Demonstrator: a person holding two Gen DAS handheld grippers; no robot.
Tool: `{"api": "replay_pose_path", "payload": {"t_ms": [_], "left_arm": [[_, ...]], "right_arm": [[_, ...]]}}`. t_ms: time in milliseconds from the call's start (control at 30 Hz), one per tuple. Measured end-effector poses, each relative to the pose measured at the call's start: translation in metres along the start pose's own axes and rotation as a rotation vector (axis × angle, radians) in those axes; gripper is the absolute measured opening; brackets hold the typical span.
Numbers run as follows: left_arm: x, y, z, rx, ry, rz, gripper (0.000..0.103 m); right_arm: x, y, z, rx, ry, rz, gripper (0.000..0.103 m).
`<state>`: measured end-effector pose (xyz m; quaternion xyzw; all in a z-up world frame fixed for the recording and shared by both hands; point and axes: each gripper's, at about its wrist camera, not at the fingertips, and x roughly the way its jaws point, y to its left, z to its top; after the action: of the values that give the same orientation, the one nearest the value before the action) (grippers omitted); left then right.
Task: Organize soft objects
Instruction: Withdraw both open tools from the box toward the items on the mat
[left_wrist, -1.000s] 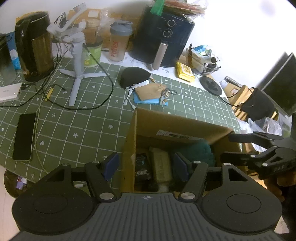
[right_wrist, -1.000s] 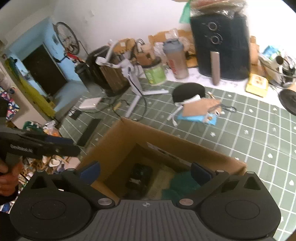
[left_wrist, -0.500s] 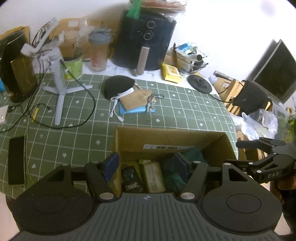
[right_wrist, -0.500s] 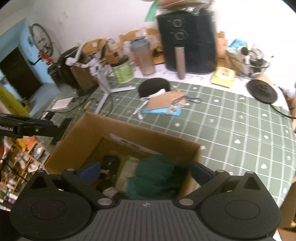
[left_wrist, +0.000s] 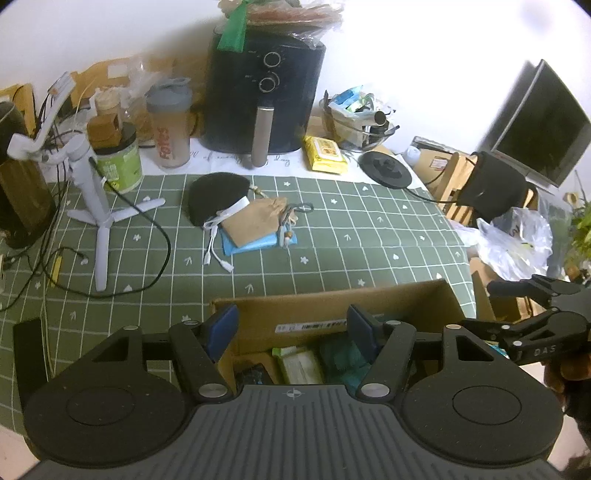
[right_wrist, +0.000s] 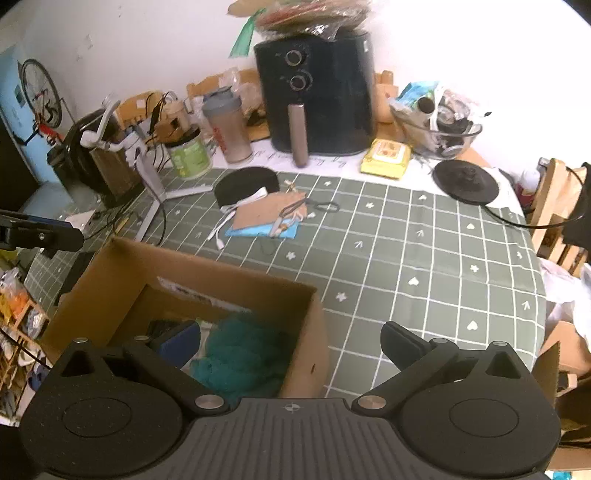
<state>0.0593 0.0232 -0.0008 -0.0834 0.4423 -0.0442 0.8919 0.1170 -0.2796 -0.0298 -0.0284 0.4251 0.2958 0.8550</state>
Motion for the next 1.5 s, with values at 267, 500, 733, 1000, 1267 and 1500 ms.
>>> {"api": "replay_pose_path", "payload": {"t_ms": [267, 500, 733, 1000, 1267, 1500], "left_arm": [[0.005, 0.001, 0.010, 0.021, -0.004, 0.009, 0.064], [0.010, 0.004, 0.017, 0.041, 0.000, 0.005, 0.064], [0.017, 0.011, 0.026, 0.050, -0.002, -0.004, 0.064], [0.024, 0.023, 0.036, 0.031, 0.003, -0.041, 0.064], [0.031, 0.030, 0.038, 0.026, -0.002, -0.067, 0.064], [0.036, 0.038, 0.039, 0.022, -0.005, -0.084, 0.064]], "right_arm": [[0.001, -0.008, 0.007, -0.013, -0.060, -0.021, 0.103], [0.010, -0.013, 0.015, -0.027, -0.063, -0.033, 0.103], [0.023, -0.018, 0.027, -0.043, -0.054, -0.024, 0.103], [0.040, -0.028, 0.045, -0.041, -0.044, 0.018, 0.103], [0.062, -0.033, 0.067, -0.043, 0.003, 0.066, 0.103], [0.084, -0.034, 0.086, -0.072, 0.033, 0.097, 0.103]]}}
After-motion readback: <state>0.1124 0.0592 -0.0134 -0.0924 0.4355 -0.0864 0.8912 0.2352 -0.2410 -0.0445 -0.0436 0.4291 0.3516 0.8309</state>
